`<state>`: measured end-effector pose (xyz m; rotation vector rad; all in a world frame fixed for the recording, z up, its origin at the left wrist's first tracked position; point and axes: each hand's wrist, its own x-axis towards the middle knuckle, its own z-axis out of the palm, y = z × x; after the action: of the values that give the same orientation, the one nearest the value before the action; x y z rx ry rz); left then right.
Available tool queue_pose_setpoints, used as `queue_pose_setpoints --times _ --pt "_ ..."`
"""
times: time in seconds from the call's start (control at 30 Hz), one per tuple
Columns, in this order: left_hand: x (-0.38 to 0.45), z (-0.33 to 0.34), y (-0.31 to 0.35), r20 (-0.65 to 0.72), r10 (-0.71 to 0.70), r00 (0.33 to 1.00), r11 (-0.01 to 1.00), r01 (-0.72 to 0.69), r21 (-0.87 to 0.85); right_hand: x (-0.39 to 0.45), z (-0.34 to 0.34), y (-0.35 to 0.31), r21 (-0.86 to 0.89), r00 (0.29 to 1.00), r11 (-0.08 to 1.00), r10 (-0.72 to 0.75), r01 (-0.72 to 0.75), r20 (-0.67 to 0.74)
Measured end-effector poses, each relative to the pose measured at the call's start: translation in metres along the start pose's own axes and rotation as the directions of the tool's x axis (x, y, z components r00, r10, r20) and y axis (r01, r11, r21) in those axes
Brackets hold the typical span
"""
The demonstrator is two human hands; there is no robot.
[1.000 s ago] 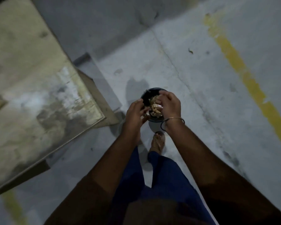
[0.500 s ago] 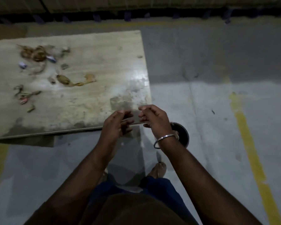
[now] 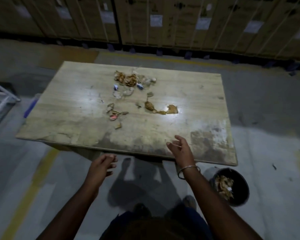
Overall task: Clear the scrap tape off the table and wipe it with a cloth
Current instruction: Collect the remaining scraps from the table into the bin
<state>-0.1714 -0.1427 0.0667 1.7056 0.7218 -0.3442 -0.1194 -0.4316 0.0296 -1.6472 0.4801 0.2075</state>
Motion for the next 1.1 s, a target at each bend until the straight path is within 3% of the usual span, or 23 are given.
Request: queue_pose_setpoints --times 0.2,0.33,0.47,0.63,0.77,0.83,1.0,1.1 --pt "0.078 -0.007 0.018 0.053 0.089 0.995 0.973 -0.098 0.208 0.072 0.013 -0.014 -0.348 0.982 0.928 -0.17 0.131 -0.083" --pt "0.147 0.008 0.027 -0.015 0.163 0.987 0.778 -0.119 0.617 0.145 0.017 -0.01 -0.463 0.976 0.881 -0.176 0.099 -0.127" --pt "0.198 0.023 0.021 -0.03 0.291 0.956 0.677 -0.184 0.712 0.201 0.038 -0.003 -0.545 0.978 0.835 -0.165 0.071 -0.125" --pt "0.228 0.042 0.022 0.04 0.202 0.979 0.522 -0.142 0.841 0.226 0.106 -0.007 -0.607 0.976 0.765 -0.18 0.217 0.122" --pt "0.256 0.036 0.032 0.061 0.279 0.958 0.446 -0.185 0.876 0.227 0.137 -0.027 -0.494 0.884 0.765 -0.205 0.413 0.421" --pt "0.273 0.027 0.043 0.058 0.327 0.943 0.42 -0.2 0.885 0.244 0.14 -0.046 -0.492 0.885 0.756 -0.25 0.432 0.393" --pt "0.314 0.002 0.056 0.11 0.338 0.935 0.431 -0.258 0.865 0.34 0.148 -0.102 -0.544 0.884 0.71 -0.443 0.447 0.148" --pt "0.331 -0.013 0.056 0.15 0.36 0.921 0.44 -0.309 0.843 0.396 0.169 -0.13 -0.636 0.934 0.694 -0.333 0.337 0.131"
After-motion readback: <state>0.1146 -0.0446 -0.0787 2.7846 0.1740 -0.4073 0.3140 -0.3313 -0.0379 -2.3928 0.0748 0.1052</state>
